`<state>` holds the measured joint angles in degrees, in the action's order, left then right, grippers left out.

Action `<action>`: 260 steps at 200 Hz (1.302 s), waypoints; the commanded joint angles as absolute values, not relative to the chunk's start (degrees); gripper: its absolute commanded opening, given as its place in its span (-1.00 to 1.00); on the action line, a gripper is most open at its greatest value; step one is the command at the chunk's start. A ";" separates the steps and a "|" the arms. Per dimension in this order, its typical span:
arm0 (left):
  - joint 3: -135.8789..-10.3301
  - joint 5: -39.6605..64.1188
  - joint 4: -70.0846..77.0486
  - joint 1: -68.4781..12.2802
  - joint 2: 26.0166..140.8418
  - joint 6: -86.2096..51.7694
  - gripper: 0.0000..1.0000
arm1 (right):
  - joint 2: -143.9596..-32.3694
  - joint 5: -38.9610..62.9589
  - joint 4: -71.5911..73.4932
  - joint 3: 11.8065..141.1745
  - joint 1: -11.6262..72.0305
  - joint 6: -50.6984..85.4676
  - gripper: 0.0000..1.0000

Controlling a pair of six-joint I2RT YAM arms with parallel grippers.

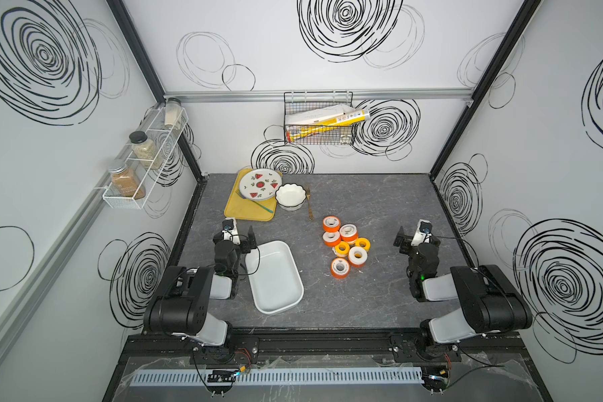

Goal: Put the sealing tape into the storage box
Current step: Move the storage box to the center of the board.

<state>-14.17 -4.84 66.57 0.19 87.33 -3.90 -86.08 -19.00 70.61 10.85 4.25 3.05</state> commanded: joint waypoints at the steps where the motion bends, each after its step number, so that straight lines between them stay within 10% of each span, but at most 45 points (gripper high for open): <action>1: -14.98 -2.96 69.07 1.06 87.68 -4.68 0.98 | -85.37 -18.74 70.70 11.40 4.04 3.11 1.00; 89: -19.03 -9.70 52.97 -2.82 75.37 -3.73 0.98 | -84.09 -19.45 69.08 11.99 4.04 3.27 1.00; 121: -21.63 -12.04 41.27 -5.38 64.95 -12.70 0.98 | -75.48 -22.04 43.66 23.36 4.22 6.33 1.00; 260: -37.89 -7.63 -2.80 -8.38 41.29 -41.21 0.98 | -32.81 -15.81 20.71 11.47 4.22 27.28 1.00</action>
<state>-33.21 -11.62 7.46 -9.19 44.86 -40.71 -37.34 -19.68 26.20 15.11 4.25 24.91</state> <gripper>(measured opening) 0.991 0.999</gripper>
